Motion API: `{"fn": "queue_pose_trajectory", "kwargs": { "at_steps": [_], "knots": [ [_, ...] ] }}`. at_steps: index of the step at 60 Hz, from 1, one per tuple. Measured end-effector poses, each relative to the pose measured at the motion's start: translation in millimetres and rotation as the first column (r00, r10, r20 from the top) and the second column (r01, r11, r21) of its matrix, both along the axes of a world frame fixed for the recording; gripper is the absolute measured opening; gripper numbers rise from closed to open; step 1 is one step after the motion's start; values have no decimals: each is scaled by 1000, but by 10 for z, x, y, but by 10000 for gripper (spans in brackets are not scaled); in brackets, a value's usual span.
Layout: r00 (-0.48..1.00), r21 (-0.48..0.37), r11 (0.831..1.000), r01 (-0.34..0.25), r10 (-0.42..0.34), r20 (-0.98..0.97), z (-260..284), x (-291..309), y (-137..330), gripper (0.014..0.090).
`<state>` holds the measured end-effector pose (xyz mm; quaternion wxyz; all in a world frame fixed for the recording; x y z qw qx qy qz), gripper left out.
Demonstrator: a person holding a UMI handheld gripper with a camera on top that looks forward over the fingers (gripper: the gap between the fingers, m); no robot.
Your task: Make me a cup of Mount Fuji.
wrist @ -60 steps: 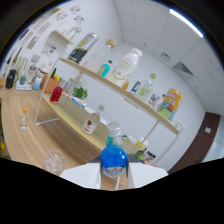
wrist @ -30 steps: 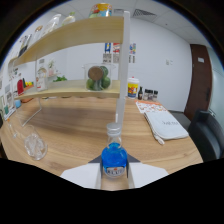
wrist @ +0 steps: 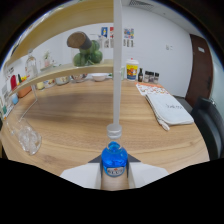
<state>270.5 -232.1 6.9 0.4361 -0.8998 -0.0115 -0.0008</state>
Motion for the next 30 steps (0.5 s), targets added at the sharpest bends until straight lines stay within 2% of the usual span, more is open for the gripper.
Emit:
{"fn": "queue_pose_trajectory", "kwargs": {
  "at_steps": [7,12,14,19,21,25,26,27,30],
  "knots": [
    [999,-15,999,37,-37,-1,-38,10,-64,374],
    [997,-18,997,81,-81,3,-24,62,-142,441],
    [995,-7,995,103,-103,5,21,80,-167,497],
    [990,30,990,141,-141,-12,217,58,-235,764],
    [987,45,986,159,-159,-16,325,46,-271,845],
    [981,86,977,195,-195,-8,576,26,-348,854],
    [979,98,974,203,-204,-4,649,14,-366,796],
    [978,110,972,209,-210,-3,727,-7,-383,854],
    [976,146,965,218,-219,-6,992,-132,-431,854]
  ]
}}
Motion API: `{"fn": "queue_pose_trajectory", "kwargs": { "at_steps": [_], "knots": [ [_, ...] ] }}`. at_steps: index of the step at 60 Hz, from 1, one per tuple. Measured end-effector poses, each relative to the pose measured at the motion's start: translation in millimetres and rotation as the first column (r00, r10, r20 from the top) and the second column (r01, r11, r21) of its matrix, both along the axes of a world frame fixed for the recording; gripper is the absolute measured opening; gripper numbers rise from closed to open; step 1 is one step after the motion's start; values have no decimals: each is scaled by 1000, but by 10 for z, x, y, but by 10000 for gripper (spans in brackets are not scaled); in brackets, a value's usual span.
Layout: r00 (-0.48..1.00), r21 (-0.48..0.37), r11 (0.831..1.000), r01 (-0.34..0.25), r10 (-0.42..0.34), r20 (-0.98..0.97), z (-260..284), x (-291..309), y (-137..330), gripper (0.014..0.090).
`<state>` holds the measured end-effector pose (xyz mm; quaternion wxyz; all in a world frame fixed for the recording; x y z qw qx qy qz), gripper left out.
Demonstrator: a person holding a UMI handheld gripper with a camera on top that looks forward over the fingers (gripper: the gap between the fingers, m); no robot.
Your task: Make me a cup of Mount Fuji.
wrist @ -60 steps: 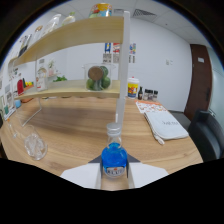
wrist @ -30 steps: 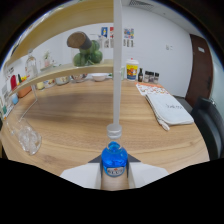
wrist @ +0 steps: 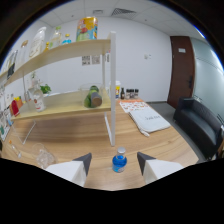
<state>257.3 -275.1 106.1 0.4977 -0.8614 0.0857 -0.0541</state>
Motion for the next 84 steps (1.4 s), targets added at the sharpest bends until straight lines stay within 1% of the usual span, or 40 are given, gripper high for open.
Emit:
{"fn": "queue_pose_trajectory", "kwargs": {
  "at_steps": [5,11,15,23,29,37,42,50,55,58,62,67,70,73,79,84],
  "knots": [
    [1000,56,998,3,-3,7,359,-265,-63,858],
    [1000,88,996,-26,25,6,600,-725,-86,855],
    [999,101,994,-49,48,7,639,-1039,-64,850],
    [996,68,993,-92,94,-13,487,-1629,4,858],
    [994,44,993,-106,107,-17,517,-1957,75,863],
    [994,53,993,-106,106,5,1035,-2302,162,864],
    [994,102,989,-111,112,-3,1525,-2504,241,864],
    [990,168,977,-128,137,-39,2269,-2801,400,866],
    [986,217,965,-150,163,-44,2666,-2947,534,867],
    [983,253,954,-159,176,-45,2862,-3032,633,867],
    [982,294,941,-171,189,-33,3030,-3108,799,864],
    [980,321,929,-183,200,-19,3117,-3189,1041,859],
    [980,330,926,-182,199,-15,3125,-3222,1175,857],
    [981,347,921,-179,194,-9,3137,-3233,1307,833],
    [982,346,921,-178,190,1,3071,-3247,1571,745],
    [982,318,930,-186,188,23,2973,-3263,1710,693]
  ]
}}
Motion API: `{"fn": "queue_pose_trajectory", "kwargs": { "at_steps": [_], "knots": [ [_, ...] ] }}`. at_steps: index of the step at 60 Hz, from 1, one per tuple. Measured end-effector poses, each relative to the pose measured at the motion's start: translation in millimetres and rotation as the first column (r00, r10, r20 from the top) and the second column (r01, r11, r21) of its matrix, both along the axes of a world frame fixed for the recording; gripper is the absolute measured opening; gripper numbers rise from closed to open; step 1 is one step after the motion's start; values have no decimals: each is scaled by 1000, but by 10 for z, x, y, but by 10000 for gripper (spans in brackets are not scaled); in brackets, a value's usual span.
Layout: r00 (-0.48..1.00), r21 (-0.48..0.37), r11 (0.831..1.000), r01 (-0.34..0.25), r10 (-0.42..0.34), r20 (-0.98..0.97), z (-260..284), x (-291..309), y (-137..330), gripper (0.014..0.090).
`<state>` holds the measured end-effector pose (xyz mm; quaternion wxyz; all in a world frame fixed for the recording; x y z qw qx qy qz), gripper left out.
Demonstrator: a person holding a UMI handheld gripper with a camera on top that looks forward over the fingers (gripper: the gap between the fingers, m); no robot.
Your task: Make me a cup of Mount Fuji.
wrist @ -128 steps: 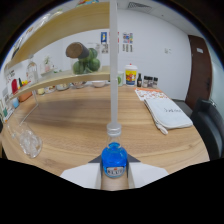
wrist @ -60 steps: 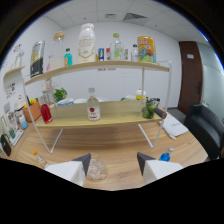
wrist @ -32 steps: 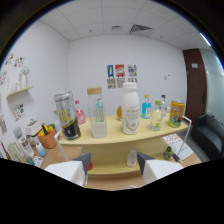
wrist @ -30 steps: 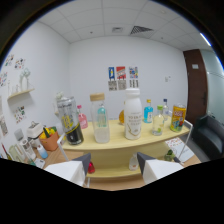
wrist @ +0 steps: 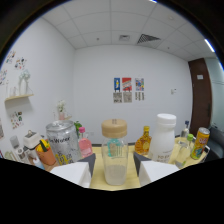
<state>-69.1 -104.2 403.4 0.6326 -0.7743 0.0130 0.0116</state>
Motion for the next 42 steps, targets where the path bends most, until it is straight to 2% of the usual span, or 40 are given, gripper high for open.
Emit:
{"fn": "queue_pose_trajectory", "kwargs": {
  "at_steps": [2,6,10,22,36,42],
  "knots": [
    [1000,-7,1000,5,-5,21,-39,10,50,661],
    [999,-13,1000,-3,3,34,-98,-32,120,541],
    [998,-3,1000,28,-28,60,-107,20,163,436],
    [997,4,1000,6,-6,73,-77,5,126,411],
    [997,119,992,-48,40,66,358,-1,-306,403],
    [997,152,986,-62,56,47,336,19,-580,401]
  ]
}}
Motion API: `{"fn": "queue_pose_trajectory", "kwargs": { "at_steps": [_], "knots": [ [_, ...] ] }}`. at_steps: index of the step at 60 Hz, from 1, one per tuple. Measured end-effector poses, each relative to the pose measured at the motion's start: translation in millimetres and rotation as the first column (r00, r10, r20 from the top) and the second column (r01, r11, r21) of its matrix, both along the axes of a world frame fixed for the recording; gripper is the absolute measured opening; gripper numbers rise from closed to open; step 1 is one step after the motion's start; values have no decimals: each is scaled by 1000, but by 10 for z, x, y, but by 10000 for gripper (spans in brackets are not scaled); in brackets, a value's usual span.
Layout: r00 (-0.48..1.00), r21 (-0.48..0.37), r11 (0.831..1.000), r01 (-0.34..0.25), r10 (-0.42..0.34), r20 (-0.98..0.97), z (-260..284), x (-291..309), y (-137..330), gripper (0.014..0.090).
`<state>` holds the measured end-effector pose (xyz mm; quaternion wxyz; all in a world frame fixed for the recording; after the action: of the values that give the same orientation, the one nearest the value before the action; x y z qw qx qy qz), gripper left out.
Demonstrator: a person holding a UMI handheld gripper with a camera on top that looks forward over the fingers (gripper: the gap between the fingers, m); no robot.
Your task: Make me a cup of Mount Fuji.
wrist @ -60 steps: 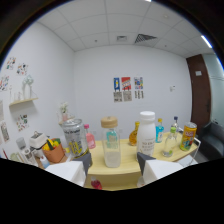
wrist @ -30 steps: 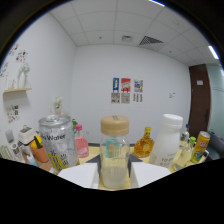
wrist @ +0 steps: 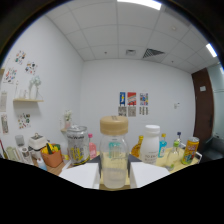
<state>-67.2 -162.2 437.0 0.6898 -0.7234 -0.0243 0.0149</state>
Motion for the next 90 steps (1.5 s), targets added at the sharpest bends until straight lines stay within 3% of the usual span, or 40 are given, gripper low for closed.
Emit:
{"fn": "queue_pose_trajectory", "kwargs": {
  "at_steps": [6,19,32,40,48,59,79,90],
  "knots": [
    [1000,-21,1000,-22,22,-3,-375,-9,-233,399],
    [997,-182,981,-64,53,-63,-1720,-92,-577,401],
    [977,-303,951,-56,-10,-212,-2835,-85,-754,400],
    [905,-322,941,-105,-44,-423,-3118,-167,-778,400],
    [681,-293,938,-183,-94,-726,-3150,-260,-719,401],
    [345,-228,954,-194,-151,-926,-3024,-162,-642,402],
    [-250,-116,973,-200,-165,-954,-2897,7,-507,397],
    [-358,-95,974,-204,-165,-919,-2902,27,-496,400]
  ]
}}
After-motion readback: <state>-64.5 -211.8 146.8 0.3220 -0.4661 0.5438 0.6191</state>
